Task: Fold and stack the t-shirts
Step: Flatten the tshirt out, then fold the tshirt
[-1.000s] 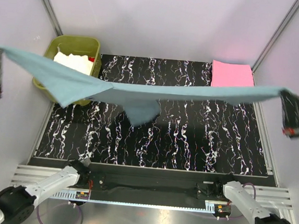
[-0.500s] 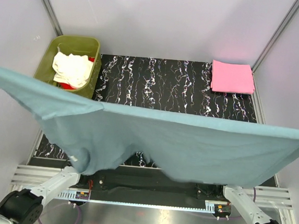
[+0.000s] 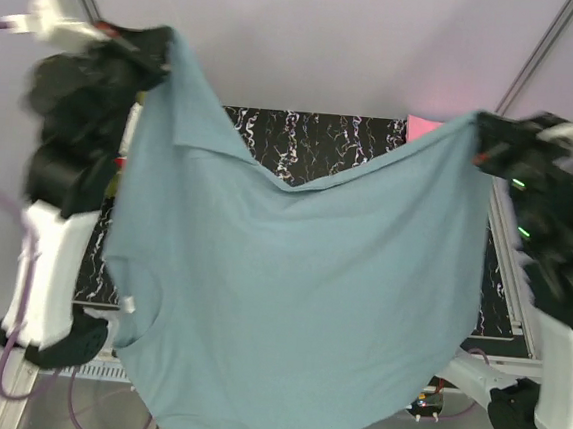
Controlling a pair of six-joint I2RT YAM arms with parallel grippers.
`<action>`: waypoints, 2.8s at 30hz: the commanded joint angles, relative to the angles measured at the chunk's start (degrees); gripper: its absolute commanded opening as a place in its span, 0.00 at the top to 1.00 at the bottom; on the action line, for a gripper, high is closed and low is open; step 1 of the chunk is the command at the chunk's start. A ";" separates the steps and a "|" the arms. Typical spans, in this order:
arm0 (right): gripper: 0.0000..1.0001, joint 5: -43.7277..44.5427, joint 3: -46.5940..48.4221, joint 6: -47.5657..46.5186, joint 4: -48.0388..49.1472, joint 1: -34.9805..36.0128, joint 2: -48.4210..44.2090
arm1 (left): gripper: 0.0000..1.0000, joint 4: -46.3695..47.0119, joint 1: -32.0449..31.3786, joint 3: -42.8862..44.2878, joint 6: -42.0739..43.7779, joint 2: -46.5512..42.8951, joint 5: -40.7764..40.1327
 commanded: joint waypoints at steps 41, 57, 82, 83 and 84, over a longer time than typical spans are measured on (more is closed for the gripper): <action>1.00 -34.33 -29.92 4.01 31.82 -30.26 46.43 | 1.00 -3.88 9.70 -28.70 -5.40 21.59 -1.72; 1.00 -28.86 -32.46 2.96 17.30 -30.26 42.75 | 1.00 -16.62 12.52 -39.07 -11.82 11.13 3.21; 1.00 -25.71 -44.68 11.22 13.08 -30.26 38.07 | 1.00 -21.29 6.98 -55.76 -23.85 1.81 0.66; 1.00 -25.44 -44.68 11.13 13.00 -30.26 38.52 | 1.00 -21.02 6.63 -56.90 -24.03 1.02 -0.39; 1.00 -25.35 -44.68 11.13 13.08 -30.26 38.87 | 1.00 -21.10 6.63 -57.09 -24.21 0.75 -1.10</action>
